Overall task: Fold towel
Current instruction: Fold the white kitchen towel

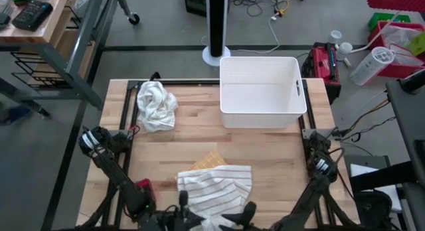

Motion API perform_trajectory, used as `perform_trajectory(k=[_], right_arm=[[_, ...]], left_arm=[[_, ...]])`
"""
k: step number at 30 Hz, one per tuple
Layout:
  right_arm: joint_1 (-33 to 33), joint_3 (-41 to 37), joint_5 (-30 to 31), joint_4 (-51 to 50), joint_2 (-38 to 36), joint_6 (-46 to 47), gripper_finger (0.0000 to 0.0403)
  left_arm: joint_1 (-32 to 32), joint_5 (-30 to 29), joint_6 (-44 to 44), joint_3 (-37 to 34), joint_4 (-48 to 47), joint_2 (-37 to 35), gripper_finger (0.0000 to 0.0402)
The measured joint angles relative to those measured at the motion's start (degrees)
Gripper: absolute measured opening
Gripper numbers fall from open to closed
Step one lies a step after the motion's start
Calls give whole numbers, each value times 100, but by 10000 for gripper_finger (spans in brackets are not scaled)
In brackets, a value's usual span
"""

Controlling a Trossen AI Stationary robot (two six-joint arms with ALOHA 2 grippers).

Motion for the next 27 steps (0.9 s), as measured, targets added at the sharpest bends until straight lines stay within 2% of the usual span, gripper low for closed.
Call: perform_trajectory(k=[3,7,12,15,19,27], right_arm=[[56,1,13,-307,-53,472,178],[122,-2,-107,120,-53,231,178],[95,-2,-960,1153,-48,-575,178],[41,0,-1104,1510,-46,-925,173],[-52,-1,-1266,1669,-42,-967,164],[-467,-22,-1915,1669,-37,-604,152]], left_arm=[[-65,-647,24,0,-32,-20,1],[-79,-750,-17,0,-40,-20,1],[-31,-775,-224,0,-176,-20,1],[3,-1084,-460,0,-257,-20,0],[35,-1315,-705,0,-378,-20,0],[125,-1375,-958,0,-361,-22,0]])
